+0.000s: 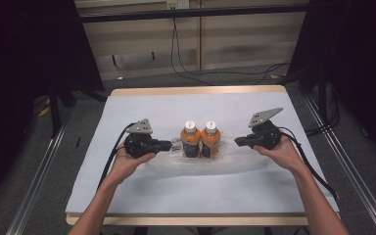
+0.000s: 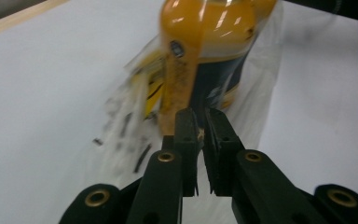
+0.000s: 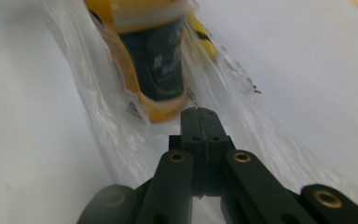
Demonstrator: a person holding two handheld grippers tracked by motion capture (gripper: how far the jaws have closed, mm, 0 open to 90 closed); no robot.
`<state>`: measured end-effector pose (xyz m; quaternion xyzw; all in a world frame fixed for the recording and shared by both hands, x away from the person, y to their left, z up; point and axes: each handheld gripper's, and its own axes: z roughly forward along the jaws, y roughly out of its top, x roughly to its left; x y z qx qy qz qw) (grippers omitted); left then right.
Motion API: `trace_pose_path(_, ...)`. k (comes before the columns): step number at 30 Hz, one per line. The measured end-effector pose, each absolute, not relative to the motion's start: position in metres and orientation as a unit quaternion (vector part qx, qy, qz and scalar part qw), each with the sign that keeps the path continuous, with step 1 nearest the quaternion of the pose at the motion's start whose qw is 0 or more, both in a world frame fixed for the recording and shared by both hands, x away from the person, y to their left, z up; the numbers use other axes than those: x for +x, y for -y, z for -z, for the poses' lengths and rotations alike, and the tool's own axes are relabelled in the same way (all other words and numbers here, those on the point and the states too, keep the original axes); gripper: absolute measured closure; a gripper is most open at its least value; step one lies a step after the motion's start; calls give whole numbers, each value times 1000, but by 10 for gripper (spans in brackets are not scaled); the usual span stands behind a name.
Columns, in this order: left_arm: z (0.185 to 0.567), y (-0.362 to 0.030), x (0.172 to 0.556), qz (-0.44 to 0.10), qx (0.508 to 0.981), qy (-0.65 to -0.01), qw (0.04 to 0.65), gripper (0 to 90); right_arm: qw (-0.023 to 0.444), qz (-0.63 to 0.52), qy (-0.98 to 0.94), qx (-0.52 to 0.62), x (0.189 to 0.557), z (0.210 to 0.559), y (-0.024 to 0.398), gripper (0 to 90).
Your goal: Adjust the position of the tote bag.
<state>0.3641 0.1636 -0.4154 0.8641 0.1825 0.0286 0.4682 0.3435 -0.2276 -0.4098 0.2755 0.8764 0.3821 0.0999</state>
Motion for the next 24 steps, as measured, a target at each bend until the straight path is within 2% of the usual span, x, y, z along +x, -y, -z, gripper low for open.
trace_pose_path(7,425,-128,355,-17,872,-163,462,900,91,-381,-880,268,354,408,207,900)
trace_pose_path(15,427,-88,345,-17,877,-137,460,900,79,-378,-880,276,374,414,193,900)
trace_pose_path(24,445,-73,343,-37,885,-147,441,900,58,-387,-872,294,391,435,181,900)
